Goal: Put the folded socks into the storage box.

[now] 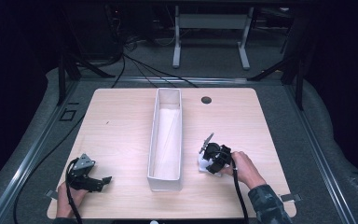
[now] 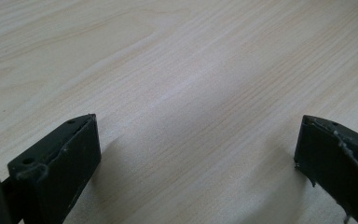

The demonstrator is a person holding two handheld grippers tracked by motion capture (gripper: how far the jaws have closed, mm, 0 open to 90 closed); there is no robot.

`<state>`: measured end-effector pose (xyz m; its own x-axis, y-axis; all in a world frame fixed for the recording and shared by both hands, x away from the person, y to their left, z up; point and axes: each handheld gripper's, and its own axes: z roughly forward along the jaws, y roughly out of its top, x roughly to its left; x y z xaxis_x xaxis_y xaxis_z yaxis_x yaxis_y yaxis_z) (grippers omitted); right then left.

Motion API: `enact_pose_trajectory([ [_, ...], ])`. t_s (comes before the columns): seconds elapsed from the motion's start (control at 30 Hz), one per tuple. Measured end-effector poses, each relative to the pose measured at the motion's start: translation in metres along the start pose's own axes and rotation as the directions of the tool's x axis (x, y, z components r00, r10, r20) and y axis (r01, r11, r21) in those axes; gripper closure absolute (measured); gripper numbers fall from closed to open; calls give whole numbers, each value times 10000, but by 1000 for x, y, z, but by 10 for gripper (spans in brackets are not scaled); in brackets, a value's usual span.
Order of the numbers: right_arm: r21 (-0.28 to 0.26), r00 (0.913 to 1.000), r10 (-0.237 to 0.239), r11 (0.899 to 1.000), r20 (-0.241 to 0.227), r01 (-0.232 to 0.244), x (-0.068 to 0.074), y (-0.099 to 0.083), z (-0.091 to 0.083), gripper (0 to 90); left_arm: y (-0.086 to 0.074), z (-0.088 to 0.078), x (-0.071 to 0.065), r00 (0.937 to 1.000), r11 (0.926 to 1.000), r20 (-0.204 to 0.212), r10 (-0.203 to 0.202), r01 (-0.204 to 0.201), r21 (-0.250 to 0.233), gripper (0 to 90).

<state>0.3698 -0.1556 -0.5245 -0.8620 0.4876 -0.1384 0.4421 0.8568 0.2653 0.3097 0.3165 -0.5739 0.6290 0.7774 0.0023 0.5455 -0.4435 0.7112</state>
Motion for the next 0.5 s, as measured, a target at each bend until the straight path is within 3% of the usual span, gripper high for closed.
enact_pose_trajectory([
  [0.27,-453,10000,24,9990,4,-23,-1,-5,-3,576,0,0,0,10000,10000,-4,5,-5,2,1],
  [0.5,-447,9999,-72,9990,111,77,0,-6,-8,592,0,0,0,10000,10000,-5,6,-6,1,1],
])
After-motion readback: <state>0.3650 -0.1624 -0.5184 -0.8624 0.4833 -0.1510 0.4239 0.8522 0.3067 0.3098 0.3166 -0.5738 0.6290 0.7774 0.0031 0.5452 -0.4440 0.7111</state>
